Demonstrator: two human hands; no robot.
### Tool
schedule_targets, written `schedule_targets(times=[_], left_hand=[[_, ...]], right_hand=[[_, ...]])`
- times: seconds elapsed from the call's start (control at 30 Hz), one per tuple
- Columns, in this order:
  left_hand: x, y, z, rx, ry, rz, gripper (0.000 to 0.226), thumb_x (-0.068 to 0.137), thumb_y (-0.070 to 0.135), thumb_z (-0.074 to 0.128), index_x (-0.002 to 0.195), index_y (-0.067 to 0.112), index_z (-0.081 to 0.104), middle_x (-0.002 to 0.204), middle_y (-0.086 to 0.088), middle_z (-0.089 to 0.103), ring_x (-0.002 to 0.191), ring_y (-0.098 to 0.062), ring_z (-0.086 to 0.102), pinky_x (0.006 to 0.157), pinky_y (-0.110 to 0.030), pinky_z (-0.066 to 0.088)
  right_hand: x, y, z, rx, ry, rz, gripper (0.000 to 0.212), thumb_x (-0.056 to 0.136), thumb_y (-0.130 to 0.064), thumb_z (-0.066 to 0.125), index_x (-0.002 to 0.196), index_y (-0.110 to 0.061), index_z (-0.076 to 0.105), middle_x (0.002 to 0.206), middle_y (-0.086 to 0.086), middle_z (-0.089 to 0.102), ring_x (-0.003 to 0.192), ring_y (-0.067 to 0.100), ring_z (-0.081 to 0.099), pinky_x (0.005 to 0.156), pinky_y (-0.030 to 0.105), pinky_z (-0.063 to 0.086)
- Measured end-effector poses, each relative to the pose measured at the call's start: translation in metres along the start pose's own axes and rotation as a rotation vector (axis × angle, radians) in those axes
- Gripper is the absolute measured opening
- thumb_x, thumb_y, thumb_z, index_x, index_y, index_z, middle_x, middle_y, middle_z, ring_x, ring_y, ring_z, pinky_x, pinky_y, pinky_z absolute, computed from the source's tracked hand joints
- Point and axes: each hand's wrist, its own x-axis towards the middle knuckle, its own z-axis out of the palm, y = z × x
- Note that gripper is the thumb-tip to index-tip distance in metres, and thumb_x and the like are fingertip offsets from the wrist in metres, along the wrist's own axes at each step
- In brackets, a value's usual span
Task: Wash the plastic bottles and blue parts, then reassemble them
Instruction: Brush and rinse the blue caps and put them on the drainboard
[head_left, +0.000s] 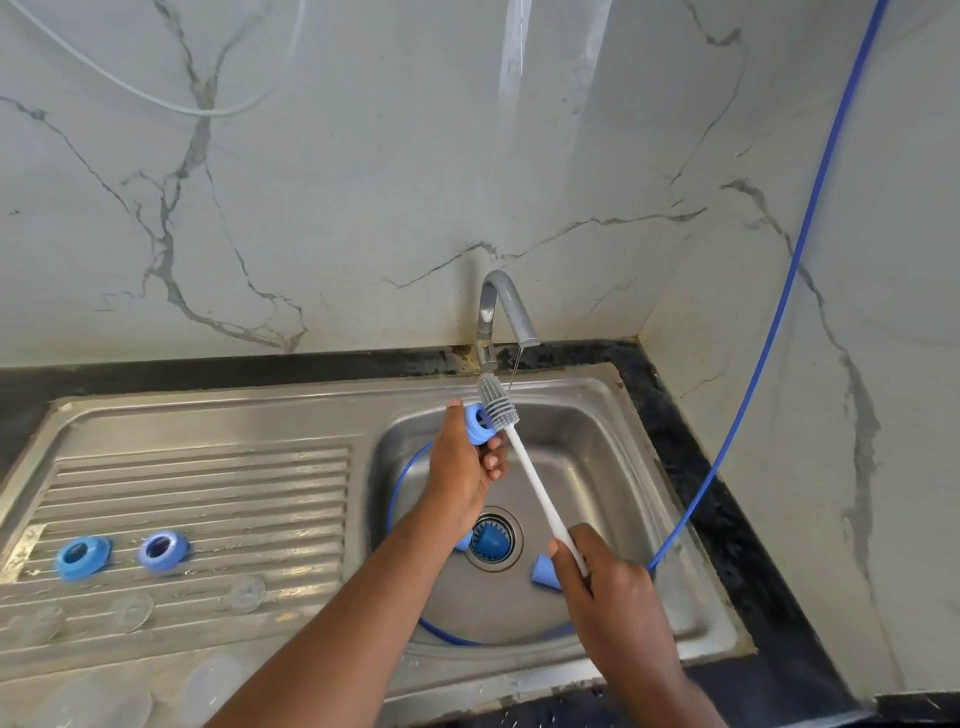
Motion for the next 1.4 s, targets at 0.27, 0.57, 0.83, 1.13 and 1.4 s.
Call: schedule_targets(times=[0.27, 0.57, 0.83, 1.13, 1.4], left_hand=[[0.003, 0.003, 0.019, 0.013, 0.095, 0.002, 0.045, 0.109, 0.041, 0.029, 0.097, 0.008, 0.057, 0.06, -0.003, 0.043, 0.048, -0.011, 0.032, 0.046, -0.026, 0.026], [0.007, 0.0, 0.031, 0.007, 0.142, 0.01, 0.048, 0.109, 0.046, 0.029, 0.102, 0.006, 0.055, 0.06, -0.003, 0.043, 0.048, -0.011, 0.033, 0.044, -0.025, 0.026], [0.009, 0.0, 0.021, 0.034, 0.149, 0.024, 0.048, 0.109, 0.045, 0.028, 0.099, 0.006, 0.054, 0.059, -0.003, 0.042, 0.047, -0.011, 0.032, 0.045, -0.026, 0.025], [0.007, 0.006, 0.015, 0.042, 0.17, 0.043, 0.047, 0.109, 0.044, 0.03, 0.095, 0.007, 0.055, 0.058, -0.002, 0.042, 0.047, -0.01, 0.033, 0.044, -0.024, 0.028], [0.013, 0.007, 0.01, 0.063, 0.187, 0.047, 0.049, 0.109, 0.045, 0.031, 0.101, 0.005, 0.057, 0.06, -0.003, 0.045, 0.048, -0.009, 0.035, 0.046, -0.025, 0.03]], right_hand=[[0.02, 0.018, -0.016, 0.045, -0.085, -0.022, 0.019, 0.099, -0.048, 0.048, 0.087, -0.034, 0.045, 0.059, -0.019, 0.056, 0.061, 0.004, 0.055, 0.052, 0.024, 0.041], [0.04, 0.031, -0.023, 0.031, -0.109, -0.02, 0.023, 0.098, -0.05, 0.049, 0.095, -0.027, 0.052, 0.061, -0.028, 0.055, 0.048, 0.015, 0.046, 0.051, 0.028, 0.036], [0.045, 0.03, -0.024, 0.051, -0.219, -0.024, 0.021, 0.102, -0.047, 0.045, 0.089, -0.03, 0.044, 0.062, -0.038, 0.053, 0.061, -0.005, 0.055, 0.053, 0.02, 0.041], [0.049, 0.029, -0.027, 0.033, -0.273, -0.099, 0.021, 0.102, -0.045, 0.046, 0.088, -0.03, 0.044, 0.064, -0.035, 0.054, 0.059, 0.0, 0.055, 0.051, 0.021, 0.039], [0.051, 0.03, -0.027, 0.032, -0.293, -0.118, 0.019, 0.101, -0.046, 0.045, 0.09, -0.031, 0.046, 0.067, -0.038, 0.053, 0.065, -0.003, 0.056, 0.053, 0.02, 0.04]])
